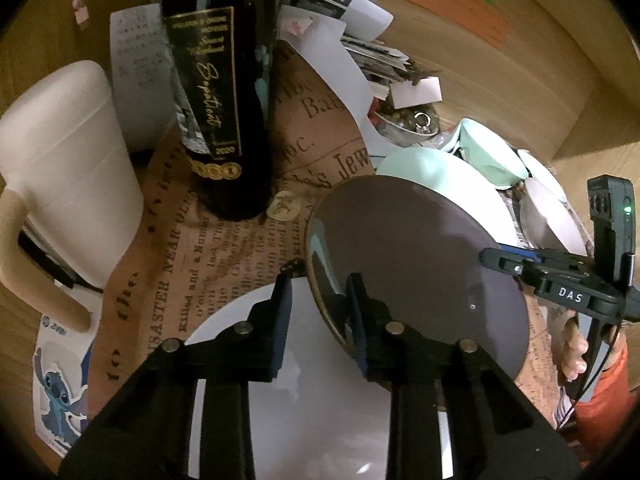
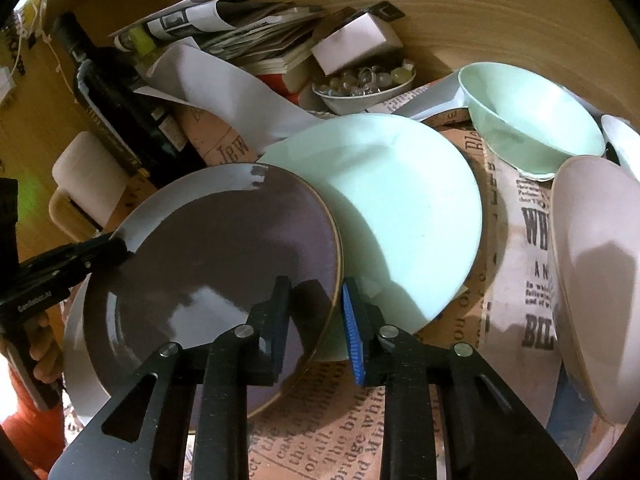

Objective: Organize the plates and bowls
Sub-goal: 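Lower the left tool and grasp the rim of the dark brown plate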

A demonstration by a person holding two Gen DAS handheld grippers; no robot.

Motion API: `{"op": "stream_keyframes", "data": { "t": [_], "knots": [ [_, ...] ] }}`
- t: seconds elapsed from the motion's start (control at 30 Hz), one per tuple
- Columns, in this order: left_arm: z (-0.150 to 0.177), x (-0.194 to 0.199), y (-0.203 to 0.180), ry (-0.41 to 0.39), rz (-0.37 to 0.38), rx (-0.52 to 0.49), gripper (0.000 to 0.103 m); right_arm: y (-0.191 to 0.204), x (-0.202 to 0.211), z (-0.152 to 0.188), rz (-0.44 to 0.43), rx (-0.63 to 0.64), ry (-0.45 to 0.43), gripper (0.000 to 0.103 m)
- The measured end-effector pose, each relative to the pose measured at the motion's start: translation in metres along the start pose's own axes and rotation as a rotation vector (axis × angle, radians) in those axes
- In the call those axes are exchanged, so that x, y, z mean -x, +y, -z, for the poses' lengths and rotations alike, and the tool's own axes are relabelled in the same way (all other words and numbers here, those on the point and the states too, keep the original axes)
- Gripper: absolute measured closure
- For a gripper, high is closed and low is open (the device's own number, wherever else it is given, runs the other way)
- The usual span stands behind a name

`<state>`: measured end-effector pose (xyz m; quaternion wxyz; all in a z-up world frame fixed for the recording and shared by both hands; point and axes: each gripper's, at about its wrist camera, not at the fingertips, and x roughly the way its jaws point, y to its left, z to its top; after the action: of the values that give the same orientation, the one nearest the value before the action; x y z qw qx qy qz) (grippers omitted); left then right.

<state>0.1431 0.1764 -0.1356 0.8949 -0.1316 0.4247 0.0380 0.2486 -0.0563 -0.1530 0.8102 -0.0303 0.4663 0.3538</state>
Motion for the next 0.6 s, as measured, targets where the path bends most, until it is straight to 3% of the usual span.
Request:
{"op": "stream_keyframes", "data": {
  "t": [0.3, 0.6],
  "knots": [
    [0.0, -0.003, -0.007, 0.007, -0.008, -0.011, 0.081, 0.0, 0.002, 0.003, -0.009, 0.011, -0.027, 0.081],
    [0.003, 0.005, -0.023, -0.041, -0.089, -0.05, 0.081, 0.0, 0.007, 0.004, -0.003, -0.003, -0.037, 0.082]
  ]
}}
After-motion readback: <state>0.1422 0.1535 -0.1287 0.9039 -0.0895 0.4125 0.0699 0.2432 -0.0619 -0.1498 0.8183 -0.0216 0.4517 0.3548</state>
